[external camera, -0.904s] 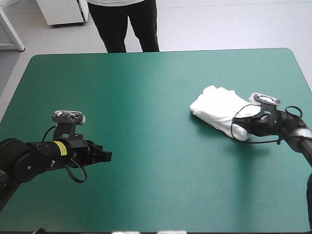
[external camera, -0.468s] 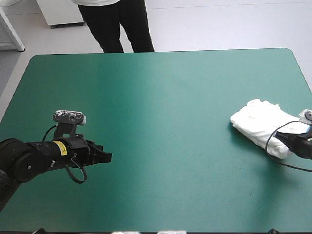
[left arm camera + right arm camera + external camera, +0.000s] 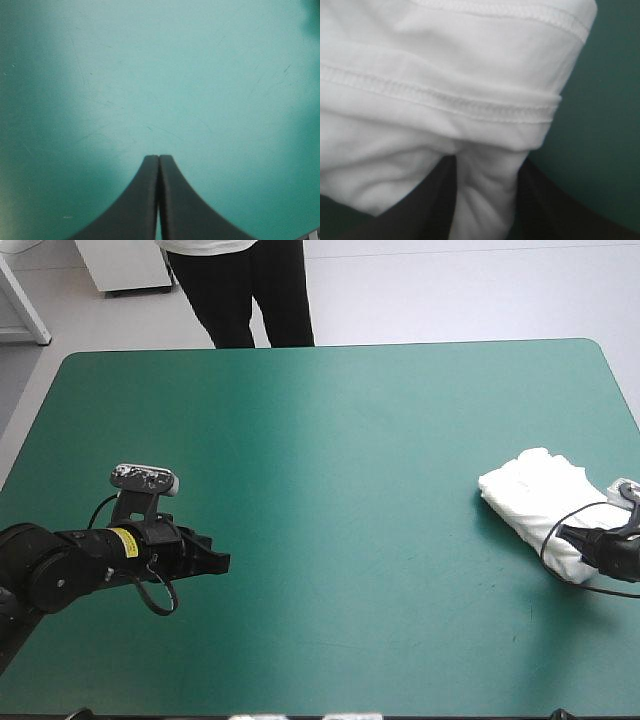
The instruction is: Fold the cloth
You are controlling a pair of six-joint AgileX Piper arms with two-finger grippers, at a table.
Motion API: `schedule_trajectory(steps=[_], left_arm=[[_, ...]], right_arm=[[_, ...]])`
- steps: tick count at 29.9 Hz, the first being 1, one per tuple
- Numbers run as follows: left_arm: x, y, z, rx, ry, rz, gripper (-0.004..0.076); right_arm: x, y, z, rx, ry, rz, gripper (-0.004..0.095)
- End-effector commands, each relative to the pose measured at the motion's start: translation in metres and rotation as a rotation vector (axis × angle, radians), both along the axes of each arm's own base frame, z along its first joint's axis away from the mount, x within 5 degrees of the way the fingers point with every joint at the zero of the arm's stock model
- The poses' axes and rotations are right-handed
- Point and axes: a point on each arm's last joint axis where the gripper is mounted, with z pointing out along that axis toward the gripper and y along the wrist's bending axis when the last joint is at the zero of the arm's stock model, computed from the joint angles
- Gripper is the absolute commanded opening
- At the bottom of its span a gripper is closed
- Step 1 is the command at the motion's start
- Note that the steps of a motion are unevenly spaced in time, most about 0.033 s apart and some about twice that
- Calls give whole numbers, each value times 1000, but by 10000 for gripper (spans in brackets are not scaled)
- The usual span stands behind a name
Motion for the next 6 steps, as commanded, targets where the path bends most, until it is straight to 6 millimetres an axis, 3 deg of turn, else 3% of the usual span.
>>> schedule_trajectory(steps=[1,6], left_arm=[[0,-2,11,-55,-58,-1,-10],[0,-2,11,-55,-58,-1,-10]], right_arm=[[2,-2,28,-33,-84,-7,569],[-10,5,62,-45,-130,-6,590]])
